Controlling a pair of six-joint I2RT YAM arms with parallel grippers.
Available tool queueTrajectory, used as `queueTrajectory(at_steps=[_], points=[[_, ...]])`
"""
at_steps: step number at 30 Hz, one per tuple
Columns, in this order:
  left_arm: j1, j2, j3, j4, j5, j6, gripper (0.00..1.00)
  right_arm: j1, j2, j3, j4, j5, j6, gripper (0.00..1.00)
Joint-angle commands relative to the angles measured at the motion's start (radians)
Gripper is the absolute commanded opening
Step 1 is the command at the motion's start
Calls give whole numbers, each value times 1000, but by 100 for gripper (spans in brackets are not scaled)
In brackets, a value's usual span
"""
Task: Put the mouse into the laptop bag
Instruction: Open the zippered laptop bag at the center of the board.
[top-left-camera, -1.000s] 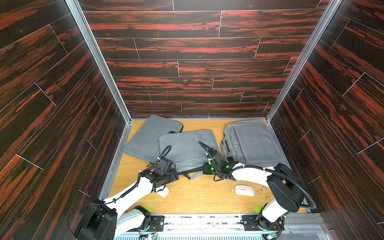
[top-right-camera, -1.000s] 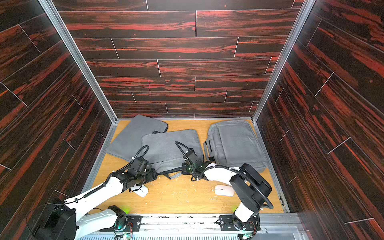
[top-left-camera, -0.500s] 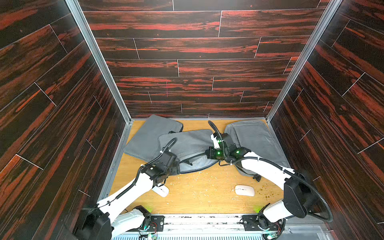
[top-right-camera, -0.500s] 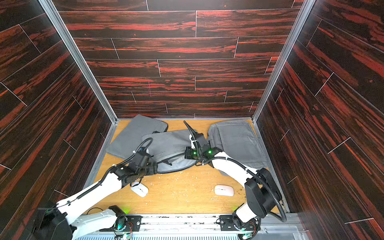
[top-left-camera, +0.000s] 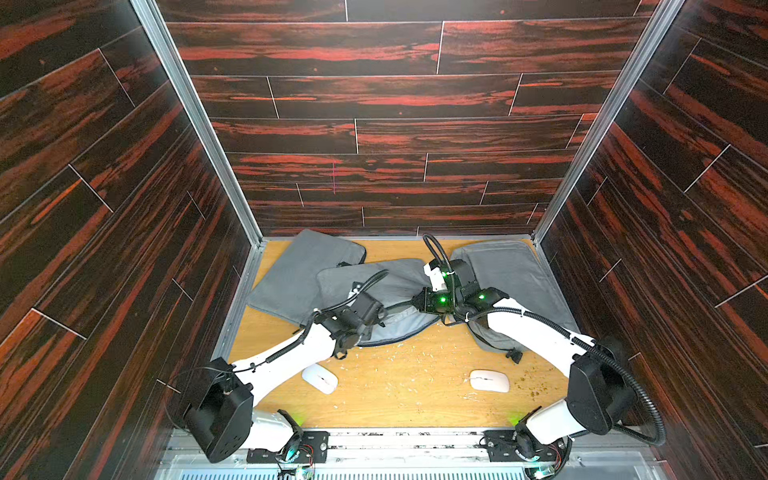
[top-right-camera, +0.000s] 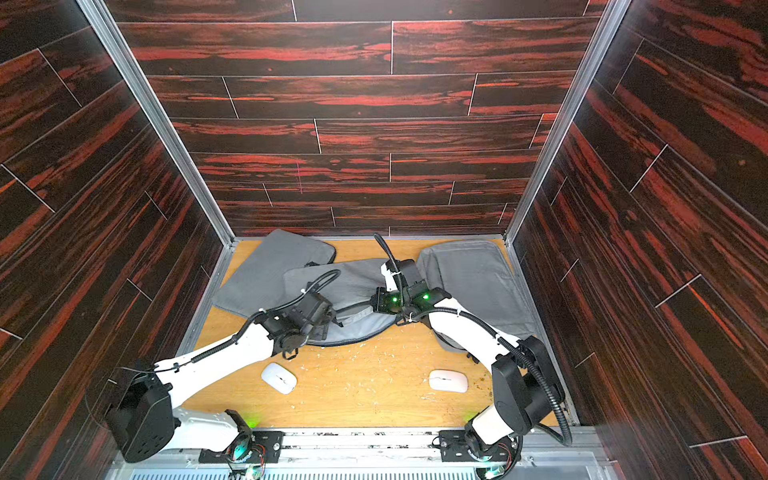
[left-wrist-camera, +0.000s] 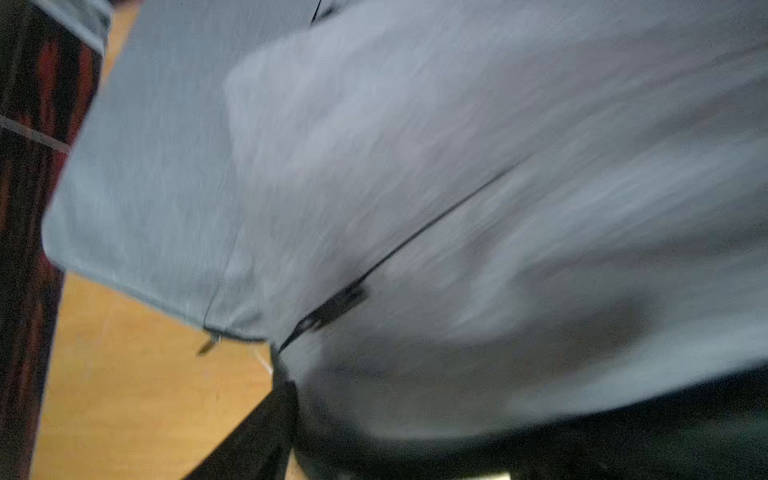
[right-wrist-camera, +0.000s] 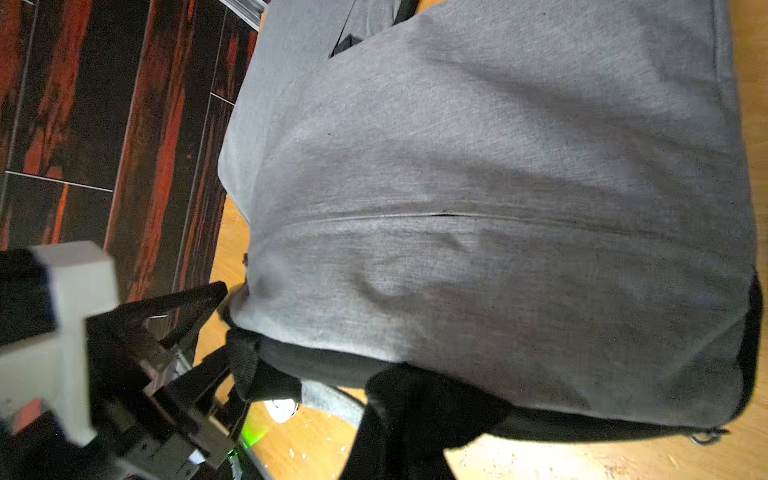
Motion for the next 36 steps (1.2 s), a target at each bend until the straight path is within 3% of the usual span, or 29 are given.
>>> queueTrajectory(at_steps=[1, 8, 11, 12, 14, 15, 21, 27, 36], points=[[-25, 26, 73, 10, -43, 44, 79, -5, 0, 31, 36, -49, -13, 11], [-50, 76, 101, 12, -42, 76, 79, -22, 6, 47, 36, -77, -14, 12], [-51, 132, 118, 16, -45, 87, 73, -29, 7, 52, 36, -88, -15, 12], [-51, 154, 128, 14, -42, 89, 65, -32, 9, 53, 38, -98, -14, 12], [-50, 193, 153, 3, -40, 78, 18, -38, 16, 59, 40, -112, -12, 13], [-50, 204, 159, 4, -35, 72, 1, -41, 20, 62, 38, -115, -12, 14], [-50, 178, 169, 34, 44, 46, 0, -49, 29, 45, 42, -114, -7, 17], [-35, 111, 174, 54, 117, -9, 0, -63, 4, -26, 48, -88, 4, 53], [26, 79, 197, 62, 251, -55, 0, -115, -177, -328, 101, -45, 60, 64]])
